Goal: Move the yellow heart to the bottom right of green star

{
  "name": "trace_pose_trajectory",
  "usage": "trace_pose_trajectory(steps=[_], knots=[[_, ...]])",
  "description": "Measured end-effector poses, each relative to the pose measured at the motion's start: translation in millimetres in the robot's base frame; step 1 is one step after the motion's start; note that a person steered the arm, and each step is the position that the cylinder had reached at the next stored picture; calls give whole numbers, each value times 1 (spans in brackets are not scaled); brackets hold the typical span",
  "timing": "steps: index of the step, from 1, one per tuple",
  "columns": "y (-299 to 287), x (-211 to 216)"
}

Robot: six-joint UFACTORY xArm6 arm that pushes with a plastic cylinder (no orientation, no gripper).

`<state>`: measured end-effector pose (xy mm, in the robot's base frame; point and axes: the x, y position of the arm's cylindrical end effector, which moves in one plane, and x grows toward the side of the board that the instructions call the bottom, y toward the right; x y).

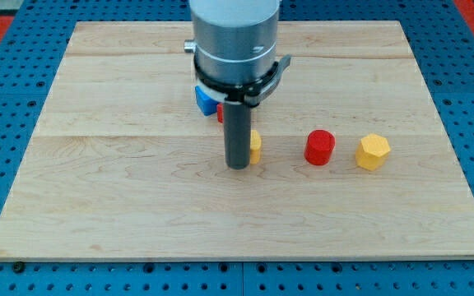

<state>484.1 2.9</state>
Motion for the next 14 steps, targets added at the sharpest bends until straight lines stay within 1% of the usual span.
trace_pose_trajectory(steps=[1,2,3,4,5,6,7,9,10,13,14], knots=[[30,-15],[79,-29],[102,-41],[102,-30],[76,-19],[44,-21],[35,-32],[71,-54],[78,-59],[59,-68],[39,-68]])
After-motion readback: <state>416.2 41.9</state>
